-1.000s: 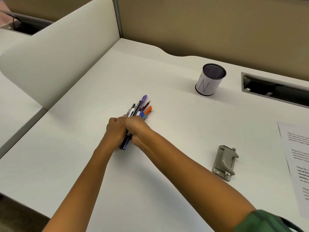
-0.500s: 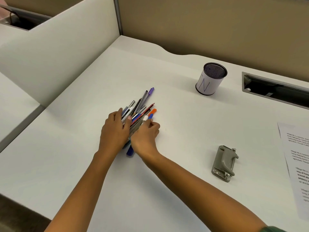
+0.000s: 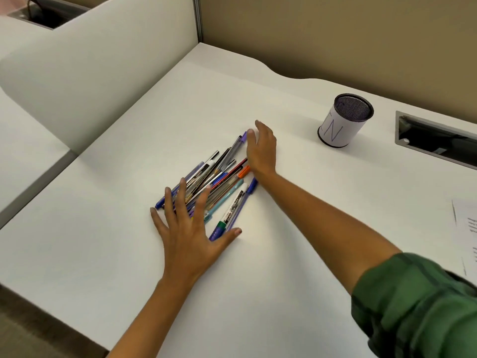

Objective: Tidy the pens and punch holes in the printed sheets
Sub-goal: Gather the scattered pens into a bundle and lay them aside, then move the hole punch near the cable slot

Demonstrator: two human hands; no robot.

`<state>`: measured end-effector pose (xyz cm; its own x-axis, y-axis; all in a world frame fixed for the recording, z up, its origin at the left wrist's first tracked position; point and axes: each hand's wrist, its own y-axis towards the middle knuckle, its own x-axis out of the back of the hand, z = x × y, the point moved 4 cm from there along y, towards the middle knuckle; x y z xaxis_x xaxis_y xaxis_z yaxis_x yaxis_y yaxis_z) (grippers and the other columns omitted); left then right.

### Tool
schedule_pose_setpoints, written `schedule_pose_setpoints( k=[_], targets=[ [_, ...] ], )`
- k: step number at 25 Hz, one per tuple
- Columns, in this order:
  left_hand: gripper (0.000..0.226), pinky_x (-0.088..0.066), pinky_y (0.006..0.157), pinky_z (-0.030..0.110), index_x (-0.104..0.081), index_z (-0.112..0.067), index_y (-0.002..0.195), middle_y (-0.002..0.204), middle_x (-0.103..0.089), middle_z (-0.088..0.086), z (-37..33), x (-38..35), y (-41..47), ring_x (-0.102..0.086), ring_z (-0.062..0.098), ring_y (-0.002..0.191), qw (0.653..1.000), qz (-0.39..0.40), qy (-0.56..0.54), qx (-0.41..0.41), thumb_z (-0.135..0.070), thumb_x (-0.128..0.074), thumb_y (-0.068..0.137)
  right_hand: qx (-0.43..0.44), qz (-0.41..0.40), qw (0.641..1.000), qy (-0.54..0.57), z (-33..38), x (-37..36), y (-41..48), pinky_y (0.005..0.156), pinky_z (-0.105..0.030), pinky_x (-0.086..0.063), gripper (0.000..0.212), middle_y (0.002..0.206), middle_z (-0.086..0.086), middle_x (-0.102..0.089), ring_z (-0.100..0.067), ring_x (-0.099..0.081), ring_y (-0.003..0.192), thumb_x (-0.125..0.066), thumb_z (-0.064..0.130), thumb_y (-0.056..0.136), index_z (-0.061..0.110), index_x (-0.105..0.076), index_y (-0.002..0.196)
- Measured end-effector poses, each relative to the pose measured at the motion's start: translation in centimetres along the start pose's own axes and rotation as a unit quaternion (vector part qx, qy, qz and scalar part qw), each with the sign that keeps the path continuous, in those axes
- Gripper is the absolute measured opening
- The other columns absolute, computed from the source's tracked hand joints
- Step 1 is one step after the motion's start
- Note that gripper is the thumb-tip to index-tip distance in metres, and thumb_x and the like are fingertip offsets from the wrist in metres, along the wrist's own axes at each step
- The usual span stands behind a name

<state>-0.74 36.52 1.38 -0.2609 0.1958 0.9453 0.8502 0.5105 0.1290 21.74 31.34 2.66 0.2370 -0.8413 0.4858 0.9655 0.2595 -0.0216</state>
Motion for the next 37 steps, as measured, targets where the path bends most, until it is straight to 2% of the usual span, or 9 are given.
schedule_pose_setpoints(
  k=[4, 8, 11, 13, 17, 19, 20, 23, 37],
  targets=[
    [0.107, -0.009, 0.112, 0.067, -0.017, -0.030, 0.151, 0.162, -0.002, 0.008, 0.1, -1.1, 0.0, 0.005, 0.035, 0.148, 1.000, -0.006, 0.008, 0.030, -0.092, -0.032, 0.066, 0.040, 0.121, 0.991, -0.044, 0.5, -1.2, 3.0, 0.120, -0.038, -0.020, 0.046, 0.152, -0.008, -0.038, -0.022, -0.032, 0.141, -0.031, 0.032, 0.104, 0.011, -0.038, 0.145],
    [0.109, -0.010, 0.114, 0.063, -0.020, -0.022, 0.151, 0.161, -0.007, 0.014, 0.0, -1.6, 0.8, 0.001, 0.038, 0.147, 0.999, -0.023, 0.014, 0.044, -0.091, -0.031, 0.067, 0.102, 0.126, 0.985, -0.062, 0.0, -2.2, 1.8, 0.108, -0.032, -0.032, 0.040, 0.137, -0.009, -0.050, -0.022, -0.043, 0.129, -0.035, 0.029, 0.103, 0.010, -0.051, 0.134],
    [0.109, -0.009, 0.116, 0.060, -0.023, -0.018, 0.150, 0.160, -0.011, 0.018, 0.0, -1.8, 1.2, -0.003, 0.040, 0.147, 0.998, -0.035, 0.016, 0.049, -0.089, -0.033, 0.068, 0.090, 0.116, 0.989, -0.024, 0.2, -3.0, -0.4, 0.093, -0.033, -0.036, 0.028, 0.108, -0.008, -0.056, -0.023, -0.046, 0.106, -0.034, 0.029, 0.103, 0.028, -0.062, 0.099],
    [0.108, -0.011, 0.116, 0.060, -0.024, -0.017, 0.150, 0.159, -0.013, 0.018, 0.0, -1.9, 1.3, -0.005, 0.040, 0.147, 0.998, -0.042, 0.014, 0.051, -0.088, -0.034, 0.069, 0.072, 0.101, 0.992, 0.010, 0.9, -3.2, -1.7, 0.081, -0.030, -0.030, 0.038, 0.080, 0.002, -0.043, -0.019, -0.037, 0.087, -0.034, 0.027, 0.102, 0.043, -0.035, 0.068],
    [0.105, -0.013, 0.113, 0.062, -0.028, -0.013, 0.146, 0.157, -0.021, 0.017, 0.2, -1.8, 1.4, -0.012, 0.038, 0.146, 0.995, -0.050, 0.016, 0.083, -0.085, -0.037, 0.070, 0.071, 0.092, 0.993, 0.032, 1.6, -2.8, -3.7, 0.072, -0.030, -0.027, 0.045, 0.063, 0.011, -0.034, -0.018, -0.033, 0.078, -0.037, 0.023, 0.101, 0.032, -0.030, 0.058],
    [0.103, -0.015, 0.111, 0.064, -0.028, -0.012, 0.144, 0.155, -0.026, 0.016, 0.2, -1.5, 1.4, -0.017, 0.037, 0.145, 0.993, -0.057, 0.009, 0.100, -0.082, -0.040, 0.070, 0.083, 0.117, 0.989, 0.029, 1.3, -2.2, -4.2, 0.077, -0.032, -0.035, 0.035, 0.081, -0.001, -0.055, -0.023, -0.046, 0.087, -0.036, 0.025, 0.102, 0.020, -0.053, 0.072],
    [0.102, -0.016, 0.111, 0.065, -0.028, -0.012, 0.144, 0.154, -0.028, 0.016, 0.2, -1.4, 1.4, -0.019, 0.037, 0.144, 0.993, -0.063, 0.004, 0.103, -0.081, -0.041, 0.070, 0.083, 0.136, 0.987, 0.025, 1.0, -2.0, -4.4, 0.085, -0.032, -0.040, 0.030, 0.102, -0.006, -0.061, -0.021, -0.051, 0.100, -0.035, 0.027, 0.102, 0.014, -0.061, 0.094],
    [0.099, -0.014, 0.109, 0.067, -0.028, -0.012, 0.144, 0.153, -0.031, 0.015, 0.1, -1.2, 1.3, -0.023, 0.038, 0.142, 0.992, -0.078, -0.005, 0.102, -0.078, -0.042, 0.072, 0.085, 0.132, 0.987, 0.035, 0.4, -0.6, -5.1, 0.101, -0.035, -0.044, 0.036, 0.132, -0.006, -0.054, -0.014, -0.051, 0.116, -0.037, 0.028, 0.102, 0.012, -0.051, 0.131],
    [0.073, -0.011, 0.120, 0.049, -0.035, -0.006, 0.143, 0.153, -0.032, 0.014, -4.3, 0.2, -2.5, -0.022, 0.030, 0.145, 0.992, -0.114, -0.045, -0.025, -0.053, -0.040, 0.088, 0.186, -0.094, 0.978, 0.003, -0.9, 13.7, -15.5, 0.097, -0.021, -0.041, 0.025, 0.117, 0.003, -0.061, -0.010, -0.054, 0.113, -0.043, 0.021, 0.099, 0.014, -0.059, 0.117]
  ],
)
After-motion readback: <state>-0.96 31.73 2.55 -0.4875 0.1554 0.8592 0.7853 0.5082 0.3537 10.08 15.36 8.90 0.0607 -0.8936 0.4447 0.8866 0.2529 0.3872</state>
